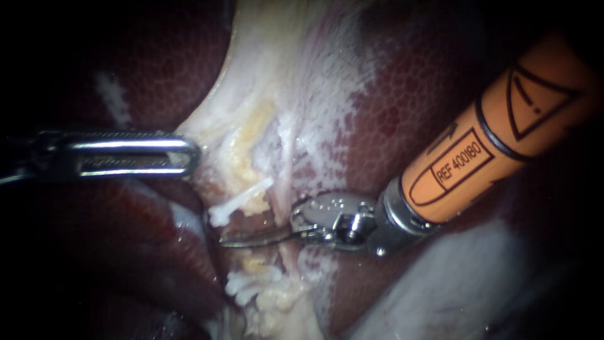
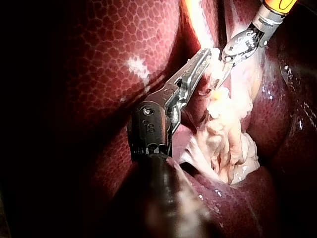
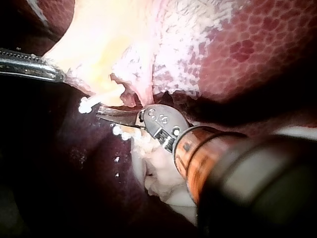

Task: Go back from the cut left tube

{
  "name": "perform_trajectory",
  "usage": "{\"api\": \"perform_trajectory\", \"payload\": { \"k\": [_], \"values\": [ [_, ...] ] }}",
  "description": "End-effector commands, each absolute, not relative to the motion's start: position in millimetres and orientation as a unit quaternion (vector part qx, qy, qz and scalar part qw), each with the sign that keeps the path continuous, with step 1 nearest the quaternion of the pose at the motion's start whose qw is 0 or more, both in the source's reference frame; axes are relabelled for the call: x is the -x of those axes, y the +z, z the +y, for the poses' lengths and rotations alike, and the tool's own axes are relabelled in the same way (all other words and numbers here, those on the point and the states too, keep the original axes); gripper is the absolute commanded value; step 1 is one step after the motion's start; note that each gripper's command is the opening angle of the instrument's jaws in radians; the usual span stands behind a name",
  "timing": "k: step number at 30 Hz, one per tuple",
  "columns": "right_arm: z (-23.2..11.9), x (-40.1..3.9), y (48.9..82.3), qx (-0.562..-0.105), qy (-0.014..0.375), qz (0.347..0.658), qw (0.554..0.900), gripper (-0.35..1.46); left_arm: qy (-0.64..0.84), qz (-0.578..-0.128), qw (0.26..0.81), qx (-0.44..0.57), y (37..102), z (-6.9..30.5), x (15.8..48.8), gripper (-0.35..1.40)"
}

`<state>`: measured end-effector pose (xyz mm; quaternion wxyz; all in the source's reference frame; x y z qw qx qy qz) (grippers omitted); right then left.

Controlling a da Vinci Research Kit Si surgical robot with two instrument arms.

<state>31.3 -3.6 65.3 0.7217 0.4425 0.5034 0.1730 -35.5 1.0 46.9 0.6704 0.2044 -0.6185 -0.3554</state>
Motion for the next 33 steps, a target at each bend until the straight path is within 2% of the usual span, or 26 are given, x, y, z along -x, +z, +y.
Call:
{"api": "perform_trajectory", "payload": {
  "k": [1,10,13,16,22,29,33],
  "values": [
    [-3.6,-31.3,65.3,-0.442,0.174,0.504,0.721,-0.35,-0.355,-0.619,0.67,-0.205,46.9,1.0,35.5,-0.35],
    [-3.3,-31.0,65.3,-0.444,0.174,0.509,0.716,-0.35,-0.355,-0.619,0.67,-0.205,46.9,1.0,35.5,-0.35],
    [-3.3,-31.0,65.3,-0.445,0.174,0.511,0.715,-0.11,-0.355,-0.619,0.67,-0.205,46.9,1.0,35.5,-0.35],
    [-3.3,-31.0,65.2,-0.445,0.173,0.512,0.714,0.26,-0.355,-0.619,0.67,-0.205,46.9,1.0,35.4,-0.35],
    [-3.2,-31.0,65.1,-0.446,0.174,0.515,0.711,0.59,-0.355,-0.619,0.67,-0.205,46.9,1.0,35.5,-0.35],
    [-2.8,-30.9,64.8,-0.448,0.174,0.516,0.709,0.63,-0.355,-0.619,0.67,-0.205,46.9,1.0,35.4,-0.35],
    [-2.8,-30.5,64.7,-0.448,0.173,0.516,0.709,0.51,-0.355,-0.619,0.67,-0.205,47.0,1.0,35.4,-0.35]
  ]
}}
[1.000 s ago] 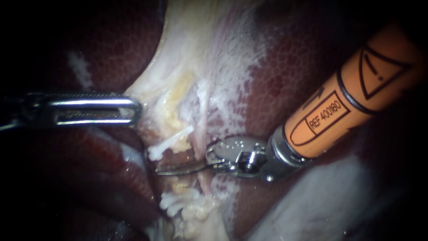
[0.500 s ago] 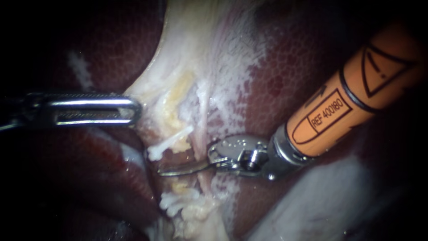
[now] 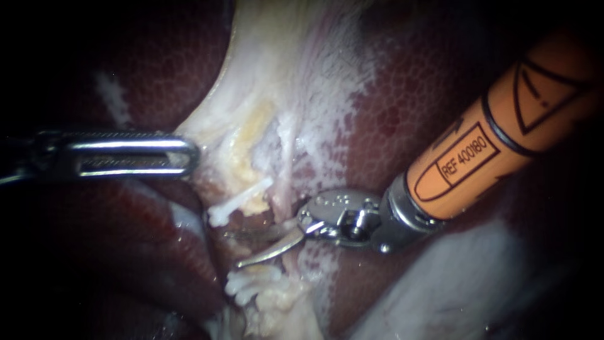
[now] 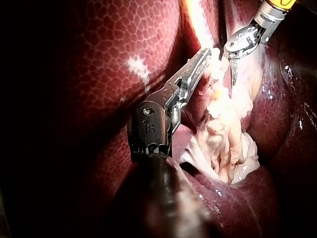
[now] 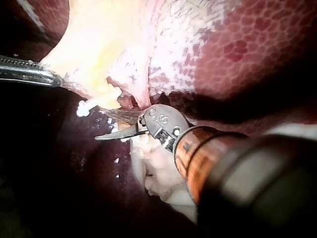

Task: Go back from the cut left tube

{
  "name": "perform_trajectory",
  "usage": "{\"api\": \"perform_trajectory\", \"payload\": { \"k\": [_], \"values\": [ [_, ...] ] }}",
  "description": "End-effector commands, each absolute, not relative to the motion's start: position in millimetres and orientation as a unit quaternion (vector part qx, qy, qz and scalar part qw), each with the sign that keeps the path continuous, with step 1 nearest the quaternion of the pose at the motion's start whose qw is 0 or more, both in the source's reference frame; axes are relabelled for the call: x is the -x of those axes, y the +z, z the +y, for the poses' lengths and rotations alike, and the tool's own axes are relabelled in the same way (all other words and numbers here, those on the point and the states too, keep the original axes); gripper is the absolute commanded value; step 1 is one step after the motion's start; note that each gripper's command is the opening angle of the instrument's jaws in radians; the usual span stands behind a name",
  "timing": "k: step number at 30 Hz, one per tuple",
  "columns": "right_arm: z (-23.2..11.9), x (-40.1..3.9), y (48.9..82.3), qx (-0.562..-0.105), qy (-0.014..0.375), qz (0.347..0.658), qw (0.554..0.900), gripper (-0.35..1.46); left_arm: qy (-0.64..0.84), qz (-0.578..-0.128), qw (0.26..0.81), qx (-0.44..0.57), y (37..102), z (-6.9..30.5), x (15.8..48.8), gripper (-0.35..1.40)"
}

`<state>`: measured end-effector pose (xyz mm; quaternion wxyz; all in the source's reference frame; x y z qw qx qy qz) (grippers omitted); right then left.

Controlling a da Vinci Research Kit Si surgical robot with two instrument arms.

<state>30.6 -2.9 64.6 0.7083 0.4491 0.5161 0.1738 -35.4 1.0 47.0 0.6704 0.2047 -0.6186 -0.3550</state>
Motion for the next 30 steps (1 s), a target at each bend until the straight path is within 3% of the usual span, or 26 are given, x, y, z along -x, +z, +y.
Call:
{"api": "perform_trajectory", "payload": {
  "k": [1,6,9,12,14,21,24,30],
  "values": [
    [-2.8,-30.4,64.7,-0.449,0.173,0.516,0.709,0.49,-0.355,-0.619,0.67,-0.205,47.0,1.0,35.4,-0.35],
    [-2.8,-29.2,64.5,-0.447,0.173,0.516,0.709,0.47,-0.355,-0.619,0.67,-0.205,47.0,1.0,35.4,-0.35],
    [-2.7,-27.8,64.3,-0.44,0.172,0.519,0.712,0.56,-0.355,-0.619,0.67,-0.205,47.2,1.1,35.3,-0.35],
    [-2.2,-26.0,64.0,-0.437,0.17,0.522,0.713,0.39,-0.355,-0.619,0.67,-0.205,47.3,1.1,35.3,-0.35],
    [-1.8,-25.0,63.6,-0.429,0.17,0.525,0.715,0.41,-0.355,-0.619,0.67,-0.205,47.3,1.1,35.3,-0.35],
    [0.7,-20.0,62.3,-0.364,0.177,0.543,0.736,0.46,-0.354,-0.619,0.67,-0.205,47.5,1.2,35.2,-0.35],
    [1.8,-18.2,61.7,-0.335,0.176,0.547,0.747,0.56,-0.354,-0.619,0.67,-0.205,47.5,1.2,35.2,-0.35],
    [2.9,-16.7,60.7,-0.278,0.172,0.553,0.767,1.04,-0.354,-0.619,0.67,-0.205,47.6,1.2,35.2,-0.35]
  ]
}}
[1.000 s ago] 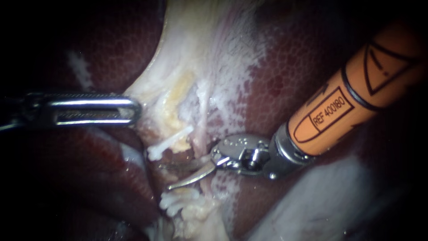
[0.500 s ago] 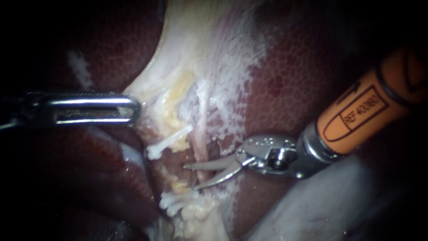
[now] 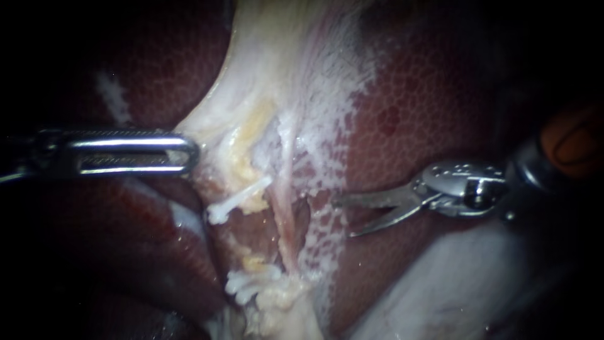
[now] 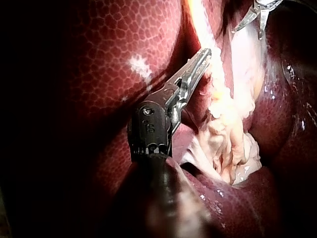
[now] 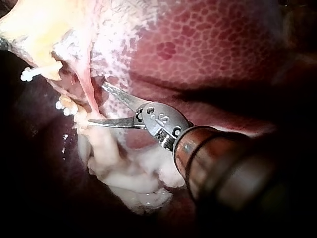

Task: Go back from the cut left tube

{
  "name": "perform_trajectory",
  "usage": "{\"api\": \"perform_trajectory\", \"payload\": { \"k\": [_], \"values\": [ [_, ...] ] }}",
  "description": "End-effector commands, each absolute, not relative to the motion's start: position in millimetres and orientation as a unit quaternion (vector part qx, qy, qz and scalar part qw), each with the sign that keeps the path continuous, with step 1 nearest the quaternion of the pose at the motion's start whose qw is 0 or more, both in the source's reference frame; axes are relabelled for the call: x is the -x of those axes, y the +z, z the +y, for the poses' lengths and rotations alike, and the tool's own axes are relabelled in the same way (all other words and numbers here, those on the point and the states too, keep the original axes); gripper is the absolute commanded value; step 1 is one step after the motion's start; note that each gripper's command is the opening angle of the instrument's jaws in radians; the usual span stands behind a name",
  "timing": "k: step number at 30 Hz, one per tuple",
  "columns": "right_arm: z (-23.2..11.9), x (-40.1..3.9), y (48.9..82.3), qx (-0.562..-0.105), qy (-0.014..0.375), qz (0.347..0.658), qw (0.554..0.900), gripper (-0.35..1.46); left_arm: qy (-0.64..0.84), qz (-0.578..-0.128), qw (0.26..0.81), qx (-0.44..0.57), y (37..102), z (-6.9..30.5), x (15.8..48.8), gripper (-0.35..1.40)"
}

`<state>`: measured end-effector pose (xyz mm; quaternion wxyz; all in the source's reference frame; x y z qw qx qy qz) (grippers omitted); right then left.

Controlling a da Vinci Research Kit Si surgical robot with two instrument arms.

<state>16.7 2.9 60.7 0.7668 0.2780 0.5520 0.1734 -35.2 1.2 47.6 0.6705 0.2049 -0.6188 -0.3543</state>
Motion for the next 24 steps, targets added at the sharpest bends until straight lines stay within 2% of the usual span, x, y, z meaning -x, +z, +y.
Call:
{"api": "perform_trajectory", "payload": {
  "k": [1,6,12,24],
  "values": [
    [2.9,-16.6,60.6,-0.265,0.168,0.554,0.771,1.13,-0.354,-0.619,0.67,-0.205,47.6,1.2,35.2,-0.35],
    [3.2,-16.3,59.9,-0.226,0.162,0.553,0.785,1.26,-0.354,-0.619,0.67,-0.205,47.6,1.2,35.2,-0.35],
    [3.1,-16.0,58.8,-0.198,0.159,0.55,0.796,1.3,-0.354,-0.619,0.67,-0.205,47.6,1.2,35.3,-0.35],
    [3.1,-16.1,57.6,-0.151,0.125,0.551,0.811,1.4,-0.355,-0.619,0.67,-0.205,47.6,1.2,35.4,-0.35]
  ]
}}
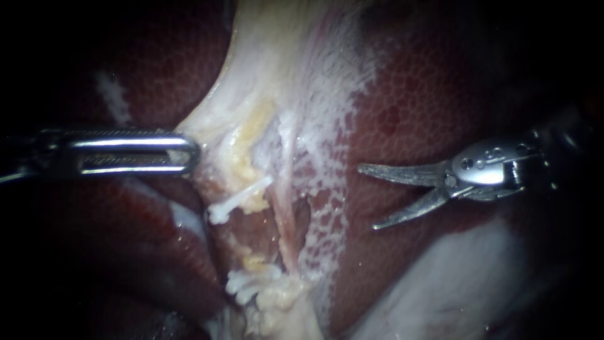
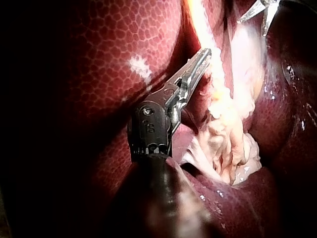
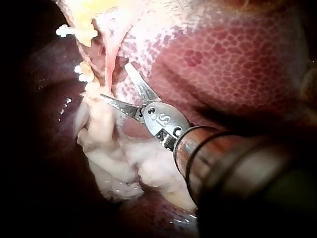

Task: Go back from the cut left tube

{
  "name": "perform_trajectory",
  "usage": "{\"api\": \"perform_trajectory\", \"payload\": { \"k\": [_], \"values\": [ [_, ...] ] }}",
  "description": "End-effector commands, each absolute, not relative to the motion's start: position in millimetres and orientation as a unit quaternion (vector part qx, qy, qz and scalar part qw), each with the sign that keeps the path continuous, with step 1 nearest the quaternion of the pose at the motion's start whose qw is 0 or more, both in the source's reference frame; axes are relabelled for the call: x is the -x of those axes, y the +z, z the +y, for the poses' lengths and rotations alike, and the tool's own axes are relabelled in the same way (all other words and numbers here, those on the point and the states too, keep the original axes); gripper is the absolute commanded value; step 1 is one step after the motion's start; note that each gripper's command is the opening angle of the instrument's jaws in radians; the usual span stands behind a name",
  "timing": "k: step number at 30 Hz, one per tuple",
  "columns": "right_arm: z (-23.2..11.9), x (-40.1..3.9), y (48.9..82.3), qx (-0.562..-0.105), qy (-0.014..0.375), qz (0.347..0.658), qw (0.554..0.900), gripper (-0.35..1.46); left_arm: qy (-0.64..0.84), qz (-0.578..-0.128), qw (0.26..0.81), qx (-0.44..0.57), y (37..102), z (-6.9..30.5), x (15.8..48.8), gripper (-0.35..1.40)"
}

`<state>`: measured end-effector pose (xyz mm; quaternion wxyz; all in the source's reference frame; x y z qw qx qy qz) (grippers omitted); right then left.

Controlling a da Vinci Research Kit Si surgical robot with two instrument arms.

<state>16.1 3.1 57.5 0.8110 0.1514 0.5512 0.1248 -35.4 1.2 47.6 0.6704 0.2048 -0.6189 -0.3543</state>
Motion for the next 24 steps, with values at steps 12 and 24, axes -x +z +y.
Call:
{"api": "perform_trajectory", "payload": {
  "k": [12,24],
  "values": [
    [3.1,-16.2,57.6,-0.116,0.111,0.544,0.824,1.43,-0.355,-0.62,0.67,-0.204,47.8,1.3,35.5,-0.35],
    [3.3,-15.7,58.1,-0.104,0.095,0.544,0.827,1.43,-0.354,-0.616,0.674,-0.203,49.5,1.5,35.6,-0.35]
  ]
}}
